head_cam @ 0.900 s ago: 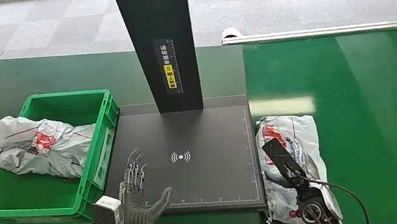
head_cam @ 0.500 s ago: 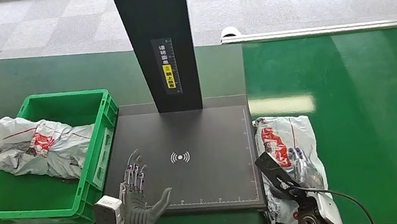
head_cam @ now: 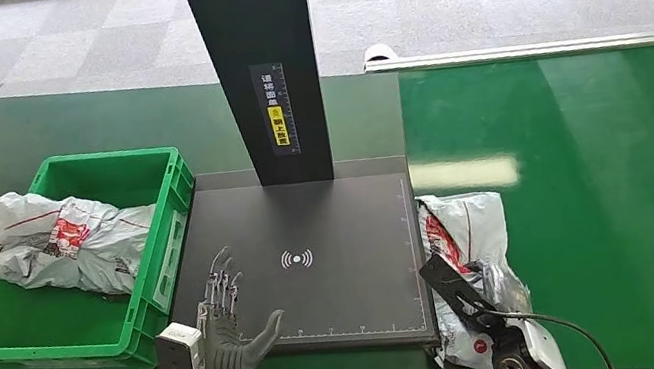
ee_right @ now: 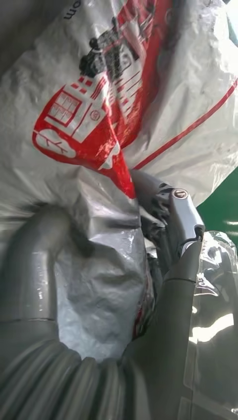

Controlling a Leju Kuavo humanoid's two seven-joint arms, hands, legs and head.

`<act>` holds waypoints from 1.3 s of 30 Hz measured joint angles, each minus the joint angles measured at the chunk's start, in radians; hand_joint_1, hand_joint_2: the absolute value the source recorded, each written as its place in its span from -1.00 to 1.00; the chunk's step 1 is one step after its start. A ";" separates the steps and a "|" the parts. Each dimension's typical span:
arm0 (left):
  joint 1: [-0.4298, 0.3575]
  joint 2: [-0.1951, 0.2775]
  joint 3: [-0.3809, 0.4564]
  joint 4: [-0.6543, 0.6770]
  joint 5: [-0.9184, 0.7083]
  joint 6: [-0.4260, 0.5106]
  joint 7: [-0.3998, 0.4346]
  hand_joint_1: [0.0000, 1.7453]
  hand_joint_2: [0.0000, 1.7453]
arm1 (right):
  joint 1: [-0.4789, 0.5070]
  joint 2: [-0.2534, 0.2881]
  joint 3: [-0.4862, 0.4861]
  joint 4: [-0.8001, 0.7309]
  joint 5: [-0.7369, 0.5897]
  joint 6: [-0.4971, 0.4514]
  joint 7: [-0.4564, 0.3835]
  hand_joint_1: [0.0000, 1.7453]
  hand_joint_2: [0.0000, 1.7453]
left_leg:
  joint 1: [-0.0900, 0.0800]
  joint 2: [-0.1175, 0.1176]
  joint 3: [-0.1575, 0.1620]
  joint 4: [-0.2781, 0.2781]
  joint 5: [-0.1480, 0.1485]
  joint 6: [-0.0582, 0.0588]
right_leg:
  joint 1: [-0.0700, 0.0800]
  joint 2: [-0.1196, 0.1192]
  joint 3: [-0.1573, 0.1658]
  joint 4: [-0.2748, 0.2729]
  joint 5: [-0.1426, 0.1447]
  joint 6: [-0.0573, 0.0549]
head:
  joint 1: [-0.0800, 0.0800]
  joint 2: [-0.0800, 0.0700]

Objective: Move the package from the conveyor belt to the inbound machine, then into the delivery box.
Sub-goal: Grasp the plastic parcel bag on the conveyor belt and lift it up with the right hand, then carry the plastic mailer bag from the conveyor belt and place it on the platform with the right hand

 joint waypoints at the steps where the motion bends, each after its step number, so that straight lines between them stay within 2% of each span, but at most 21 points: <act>1: 0.000 0.000 0.000 0.000 0.000 0.000 0.000 -1.00 1.00 | -0.001 0.000 -0.002 0.000 -0.002 -0.002 -0.002 1.00 1.00 | 0.000 0.000 0.000 0.000 0.000 0.000 | 0.000 0.000 0.000 0.000 0.000 0.000 | 0.000 0.000; 8: 0.010 0.001 0.000 -0.007 0.004 0.010 0.001 -1.00 1.00 | 0.011 0.001 -0.017 -0.020 -0.010 -0.066 -0.024 1.00 1.00 | 0.000 0.000 -0.001 0.000 0.000 0.000 | 0.000 0.000 -0.001 0.000 0.000 0.000 | 0.000 0.000; 12: 0.028 0.004 0.003 -0.028 0.004 0.019 0.000 -1.00 1.00 | 0.037 0.000 -0.041 -0.111 0.012 -0.178 -0.044 1.00 1.00 | 0.000 0.000 -0.003 0.000 0.000 0.000 | 0.000 0.000 -0.003 0.000 0.000 0.000 | 0.000 0.000; 16: 0.036 0.008 0.008 -0.045 0.003 0.022 -0.001 -1.00 1.00 | 0.053 -0.001 -0.062 -0.197 0.022 -0.216 -0.058 1.00 1.00 | 0.000 0.000 -0.004 0.000 0.000 0.000 | 0.000 0.000 -0.004 0.000 0.000 0.000 | 0.000 0.000; 20: 0.040 0.009 0.012 -0.058 -0.001 0.028 -0.016 -1.00 1.00 | 0.077 -0.001 -0.080 -0.301 0.006 -0.357 -0.157 1.00 1.00 | 0.000 0.000 -0.004 0.000 0.000 0.000 | 0.000 0.000 -0.004 0.000 0.000 0.000 | 0.000 0.000; 23: 0.039 0.010 0.018 -0.070 0.003 0.028 -0.028 -1.00 1.00 | 0.090 -0.006 -0.094 -0.411 -0.048 -0.399 -0.235 1.00 1.00 | 0.000 0.000 -0.004 0.000 0.000 0.000 | 0.000 0.000 -0.005 0.000 0.000 0.000 | 0.000 0.000; 25: 0.037 0.011 0.027 -0.079 0.002 0.026 -0.035 -1.00 1.00 | 0.087 -0.010 -0.095 -0.459 -0.113 -0.347 -0.270 1.00 1.00 | 0.000 0.001 -0.005 0.000 0.000 0.000 | 0.000 0.001 -0.005 0.000 0.000 0.000 | 0.000 0.000; 26: 0.033 0.011 0.032 -0.083 0.000 0.023 -0.039 -1.00 1.00 | 0.076 -0.012 -0.093 -0.466 -0.171 -0.288 -0.285 1.00 1.00 | 0.000 0.001 -0.005 0.000 0.000 0.000 | 0.000 0.001 -0.004 0.000 0.000 0.000 | 0.000 0.000; 28: 0.015 0.013 0.045 -0.087 -0.007 0.017 -0.045 -1.00 1.00 | 0.030 -0.014 -0.080 -0.442 -0.340 -0.116 -0.323 1.00 1.00 | 0.000 0.002 -0.006 0.000 0.001 0.000 | 0.000 0.001 -0.005 0.000 0.002 -0.001 | 0.000 0.000; 30: -0.018 0.015 0.056 -0.085 -0.011 0.012 -0.048 -1.00 1.00 | -0.047 -0.014 -0.061 -0.360 -0.518 0.063 -0.369 1.00 1.00 | 0.000 0.002 -0.007 0.000 0.004 0.000 | 0.000 0.001 -0.006 0.000 0.004 -0.001 | 0.000 0.000; 31: -0.036 0.016 0.062 -0.082 -0.012 0.012 -0.049 -1.00 1.00 | -0.091 -0.012 -0.051 -0.305 -0.578 0.123 -0.389 1.00 1.00 | 0.000 0.001 -0.007 0.000 0.006 0.000 | 0.001 0.000 -0.006 0.000 0.005 -0.001 | 0.000 0.000; 33: -0.066 0.018 0.073 -0.079 -0.012 0.019 -0.049 -1.00 1.00 | -0.175 -0.005 -0.031 -0.190 -0.626 0.176 -0.414 1.00 1.00 | 0.000 -0.002 -0.008 0.000 0.008 0.000 | 0.001 -0.001 -0.007 0.000 0.006 -0.001 | 0.000 0.000; 39: -0.121 0.029 0.109 -0.077 -0.005 0.055 -0.037 -1.00 1.00 | -0.362 0.043 0.028 0.083 -0.644 0.240 -0.408 1.00 1.00 | 0.001 -0.002 -0.009 0.000 0.010 0.000 | 0.001 -0.001 -0.008 0.001 0.007 -0.001 | 0.000 0.000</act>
